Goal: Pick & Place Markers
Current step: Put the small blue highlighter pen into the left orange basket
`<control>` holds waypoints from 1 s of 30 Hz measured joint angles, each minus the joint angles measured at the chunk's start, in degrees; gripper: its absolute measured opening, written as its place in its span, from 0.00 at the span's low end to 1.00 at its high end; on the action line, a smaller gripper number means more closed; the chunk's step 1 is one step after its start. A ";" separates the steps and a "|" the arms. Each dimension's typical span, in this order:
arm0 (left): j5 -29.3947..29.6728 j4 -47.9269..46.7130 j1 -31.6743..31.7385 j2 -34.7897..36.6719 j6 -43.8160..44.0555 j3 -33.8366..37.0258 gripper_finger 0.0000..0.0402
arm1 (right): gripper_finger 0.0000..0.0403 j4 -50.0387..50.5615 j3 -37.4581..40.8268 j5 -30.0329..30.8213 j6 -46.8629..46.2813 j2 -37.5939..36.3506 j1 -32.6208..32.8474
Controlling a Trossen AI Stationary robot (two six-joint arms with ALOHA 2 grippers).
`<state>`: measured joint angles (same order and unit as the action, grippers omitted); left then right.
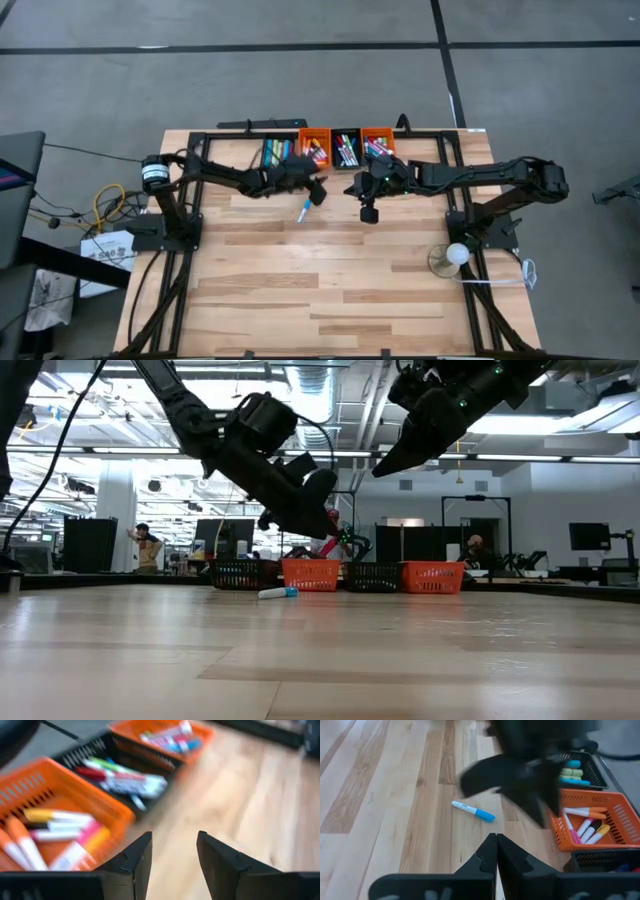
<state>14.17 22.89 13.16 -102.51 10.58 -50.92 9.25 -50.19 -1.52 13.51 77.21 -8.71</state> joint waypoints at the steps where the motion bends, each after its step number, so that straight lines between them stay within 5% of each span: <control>1: 1.32 -1.44 -1.78 0.01 0.01 0.00 0.38 | 0.00 0.20 0.00 0.00 -0.18 0.00 0.00; 7: 11.21 -13.83 -11.65 0.03 3.80 0.02 0.38 | 0.00 1.64 0.00 0.02 -1.48 0.00 0.00; 11: 11.90 -21.04 -14.50 0.03 11.09 0.07 0.38 | 0.00 1.71 0.00 0.01 -1.50 0.00 0.00; 30: 9.69 -26.57 -12.21 0.08 20.31 0.09 0.38 | 0.00 1.75 0.00 0.00 -1.52 0.00 1.62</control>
<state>23.86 -3.68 0.95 -102.43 30.89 -50.83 11.00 -50.19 -1.52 11.99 77.21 -7.09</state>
